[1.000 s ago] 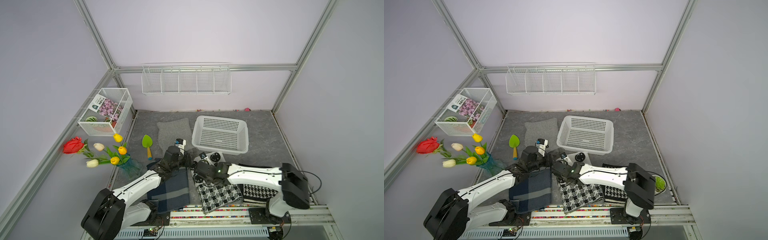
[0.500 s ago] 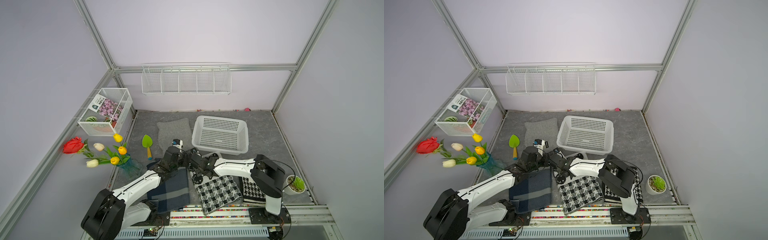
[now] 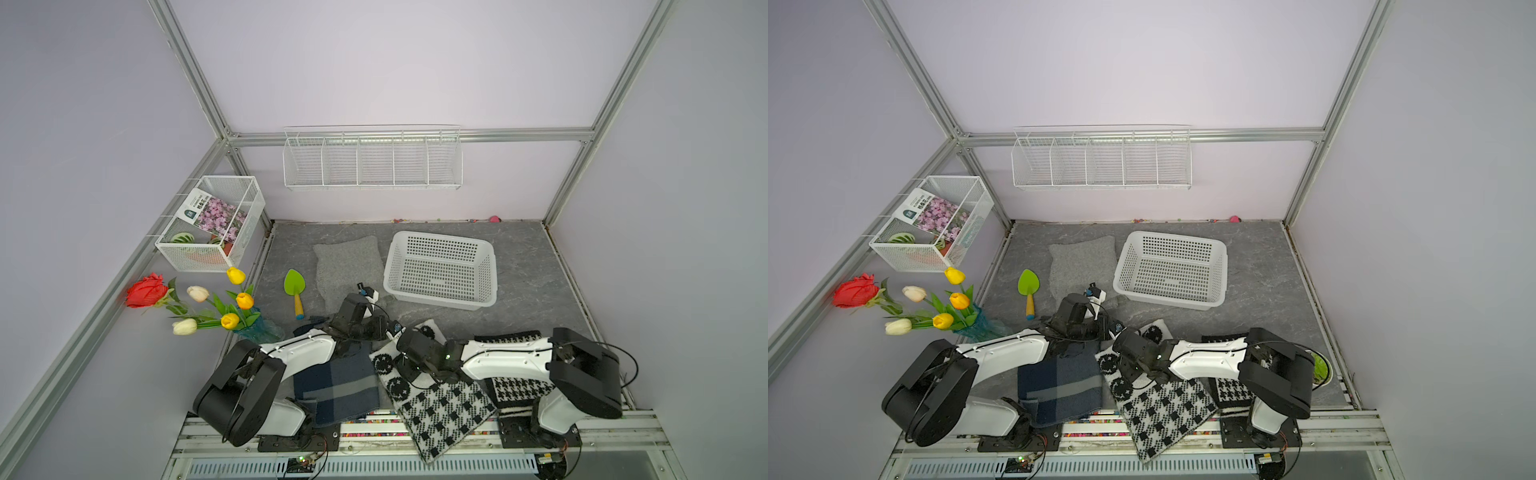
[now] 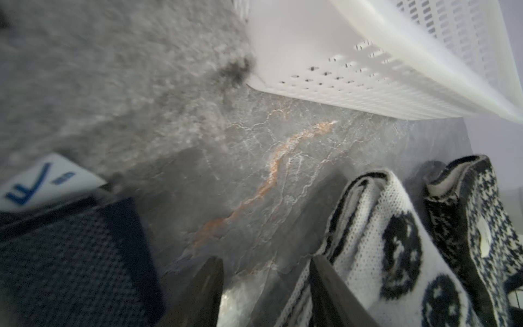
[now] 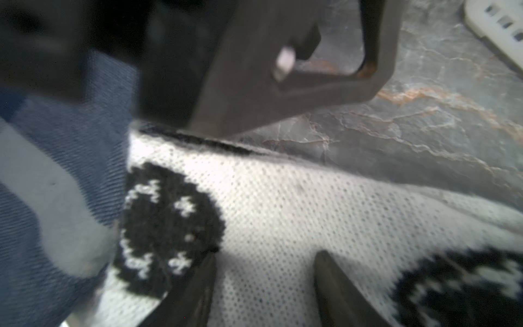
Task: Put the folded scarf in the basket
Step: Pick up the scarf at the center of the board.
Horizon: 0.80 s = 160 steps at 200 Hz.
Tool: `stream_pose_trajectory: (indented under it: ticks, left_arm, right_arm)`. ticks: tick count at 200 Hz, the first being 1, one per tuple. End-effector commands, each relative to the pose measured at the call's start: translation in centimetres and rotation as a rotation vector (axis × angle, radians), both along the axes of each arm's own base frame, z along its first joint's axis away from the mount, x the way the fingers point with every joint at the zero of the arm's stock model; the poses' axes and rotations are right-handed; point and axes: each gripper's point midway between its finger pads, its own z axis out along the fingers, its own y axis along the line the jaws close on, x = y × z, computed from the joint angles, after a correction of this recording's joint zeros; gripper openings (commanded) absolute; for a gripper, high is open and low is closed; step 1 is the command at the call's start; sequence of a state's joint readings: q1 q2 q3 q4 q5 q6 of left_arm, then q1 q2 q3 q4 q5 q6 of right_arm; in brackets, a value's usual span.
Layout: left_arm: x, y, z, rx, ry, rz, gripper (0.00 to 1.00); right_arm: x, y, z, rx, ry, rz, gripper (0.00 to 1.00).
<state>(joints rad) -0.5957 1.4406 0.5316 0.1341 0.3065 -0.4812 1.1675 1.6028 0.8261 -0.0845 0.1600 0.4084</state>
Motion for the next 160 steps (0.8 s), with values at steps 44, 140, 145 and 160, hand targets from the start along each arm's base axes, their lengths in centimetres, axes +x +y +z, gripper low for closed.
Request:
stream_pose_trajectory:
  ticks: [44,140,145,160]
  left_arm:
    - [-0.3,-1.8,2.7,-0.116,-0.057,-0.075,0.58]
    - [-2.9,-3.9,-0.5,-0.084,0.088,-0.255,0.62]
    - [-3.1,-4.1,-0.5,-0.094,0.092,-0.269,0.62]
    - [-3.6,-4.3,-0.5,-0.112,0.094,-0.278,0.63]
  right_arm:
    - [0.5,-6.9,3.6,-0.019,-0.043,-0.227,0.67]
    - [3.1,-10.6,-0.9,-0.102,0.029,-0.334,0.61]
    - [3.0,-10.6,-0.9,-0.099,0.03,-0.331,0.61]
    - [3.0,-10.7,-0.9,-0.093,0.028,-0.334,0.61]
